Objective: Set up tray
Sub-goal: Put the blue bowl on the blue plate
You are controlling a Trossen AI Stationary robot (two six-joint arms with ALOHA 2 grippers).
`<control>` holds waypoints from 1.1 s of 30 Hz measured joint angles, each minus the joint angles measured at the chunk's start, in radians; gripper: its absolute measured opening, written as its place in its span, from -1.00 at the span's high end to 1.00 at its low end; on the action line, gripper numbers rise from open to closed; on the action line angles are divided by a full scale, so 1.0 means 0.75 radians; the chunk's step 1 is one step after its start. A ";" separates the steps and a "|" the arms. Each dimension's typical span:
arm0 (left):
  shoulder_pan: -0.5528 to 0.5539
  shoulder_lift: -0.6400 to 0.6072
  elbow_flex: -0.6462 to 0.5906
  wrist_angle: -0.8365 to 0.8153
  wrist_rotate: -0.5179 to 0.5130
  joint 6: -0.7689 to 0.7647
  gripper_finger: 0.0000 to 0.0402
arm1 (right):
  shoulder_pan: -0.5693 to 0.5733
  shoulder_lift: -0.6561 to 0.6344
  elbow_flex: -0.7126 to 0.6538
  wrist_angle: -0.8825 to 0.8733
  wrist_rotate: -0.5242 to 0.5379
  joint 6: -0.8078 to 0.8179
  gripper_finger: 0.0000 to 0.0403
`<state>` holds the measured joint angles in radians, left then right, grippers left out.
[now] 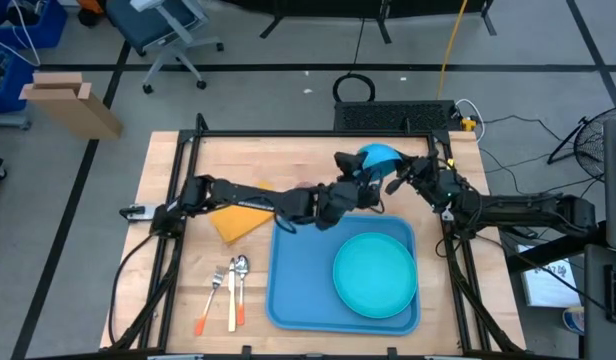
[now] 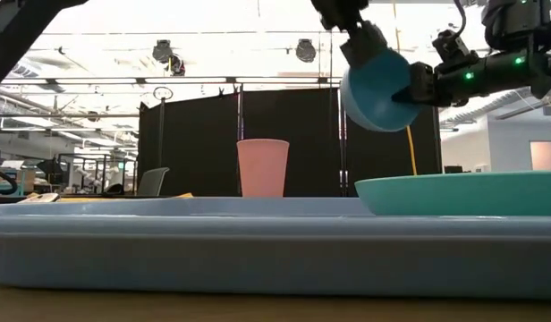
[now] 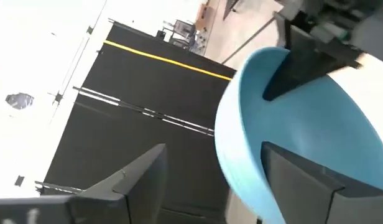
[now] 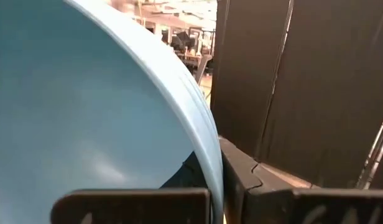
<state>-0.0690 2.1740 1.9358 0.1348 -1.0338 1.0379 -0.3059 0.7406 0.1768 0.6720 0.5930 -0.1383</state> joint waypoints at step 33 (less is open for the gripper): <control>0.427 -1.719 -1.849 -0.046 1.702 -1.094 0.99 | -0.002 -0.098 0.401 -0.922 -0.819 0.030 1.00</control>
<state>0.2513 0.8849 0.5493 0.1000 0.2424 0.2177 -0.3077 0.6671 0.4774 -0.0195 -0.0214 -0.1158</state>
